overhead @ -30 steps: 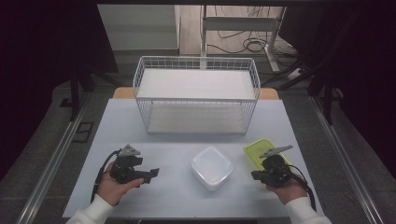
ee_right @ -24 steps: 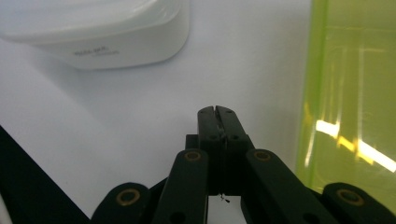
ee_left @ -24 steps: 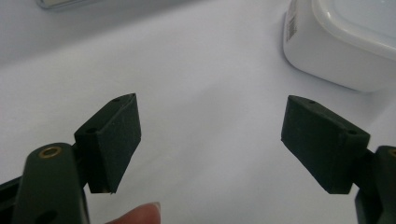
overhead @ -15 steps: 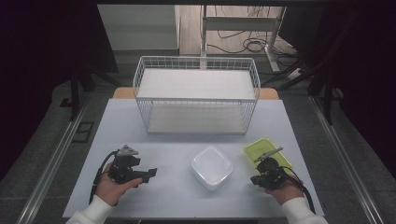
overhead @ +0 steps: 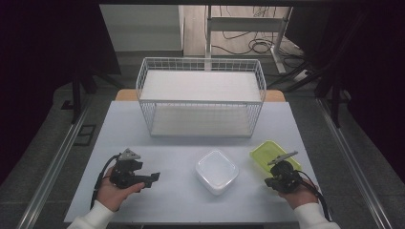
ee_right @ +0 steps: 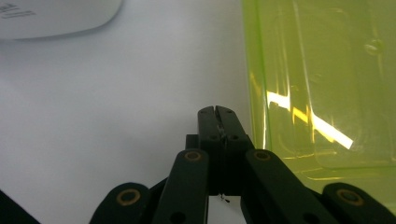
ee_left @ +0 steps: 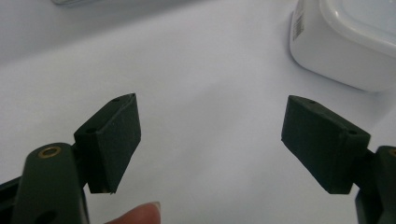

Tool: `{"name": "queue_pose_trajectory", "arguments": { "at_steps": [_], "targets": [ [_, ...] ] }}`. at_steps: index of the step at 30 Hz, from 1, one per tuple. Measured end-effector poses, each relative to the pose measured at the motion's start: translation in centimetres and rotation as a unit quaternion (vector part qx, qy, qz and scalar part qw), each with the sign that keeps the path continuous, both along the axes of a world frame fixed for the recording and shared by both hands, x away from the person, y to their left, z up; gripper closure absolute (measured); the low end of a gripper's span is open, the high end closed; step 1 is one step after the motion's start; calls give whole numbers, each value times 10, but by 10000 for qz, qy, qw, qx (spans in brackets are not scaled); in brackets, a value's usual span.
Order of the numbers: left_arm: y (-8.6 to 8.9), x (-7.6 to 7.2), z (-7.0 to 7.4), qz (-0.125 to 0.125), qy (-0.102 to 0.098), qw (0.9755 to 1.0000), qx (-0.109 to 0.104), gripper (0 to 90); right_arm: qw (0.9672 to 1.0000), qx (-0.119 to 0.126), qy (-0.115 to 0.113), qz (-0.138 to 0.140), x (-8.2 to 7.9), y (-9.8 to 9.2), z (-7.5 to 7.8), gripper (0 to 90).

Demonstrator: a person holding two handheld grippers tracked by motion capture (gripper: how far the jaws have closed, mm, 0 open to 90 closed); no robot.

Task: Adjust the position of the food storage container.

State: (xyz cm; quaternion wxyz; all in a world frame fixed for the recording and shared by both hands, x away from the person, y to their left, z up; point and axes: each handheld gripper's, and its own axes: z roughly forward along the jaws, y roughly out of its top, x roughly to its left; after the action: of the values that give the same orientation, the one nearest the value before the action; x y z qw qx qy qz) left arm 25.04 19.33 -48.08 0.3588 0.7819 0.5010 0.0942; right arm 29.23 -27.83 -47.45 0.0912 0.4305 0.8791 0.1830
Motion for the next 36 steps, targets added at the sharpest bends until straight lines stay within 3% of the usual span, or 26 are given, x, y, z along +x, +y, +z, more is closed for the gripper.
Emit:
{"name": "queue_pose_trajectory", "arguments": {
  "at_steps": [9, 17, 23, 27, 31, 33, 36],
  "targets": [
    [1, 1, -1, -1, 19, 10000, 15, 191, 9994, -229, -133, -202, 2, -14, -2, 892],
    [1, 2, -4, -25, 42, 10000, 67, 189, 9988, -291, -190, -352, 8, -25, -4, 892],
    [1, 1, -4, -30, 40, 9999, 92, 187, 9997, -53, -223, -76, 1, -15, 4, 892],
    [1, 1, -3, -16, 50, 10000, 85, 188, 9986, 185, -468, 138, 0, -5, 23, 892],
    [2, 2, -2, -22, 37, 10000, 58, 193, 9967, 241, -778, 44, 18, -7, 40, 892],
    [1, 2, -1, -39, 39, 10000, 64, 196, 9937, 394, -1047, -34, 38, -13, 48, 892],
    [0, 2, -1, -90, 35, 9999, 45, 199, 9907, 478, -1253, -237, 67, -22, 52, 893]
  ]
}}
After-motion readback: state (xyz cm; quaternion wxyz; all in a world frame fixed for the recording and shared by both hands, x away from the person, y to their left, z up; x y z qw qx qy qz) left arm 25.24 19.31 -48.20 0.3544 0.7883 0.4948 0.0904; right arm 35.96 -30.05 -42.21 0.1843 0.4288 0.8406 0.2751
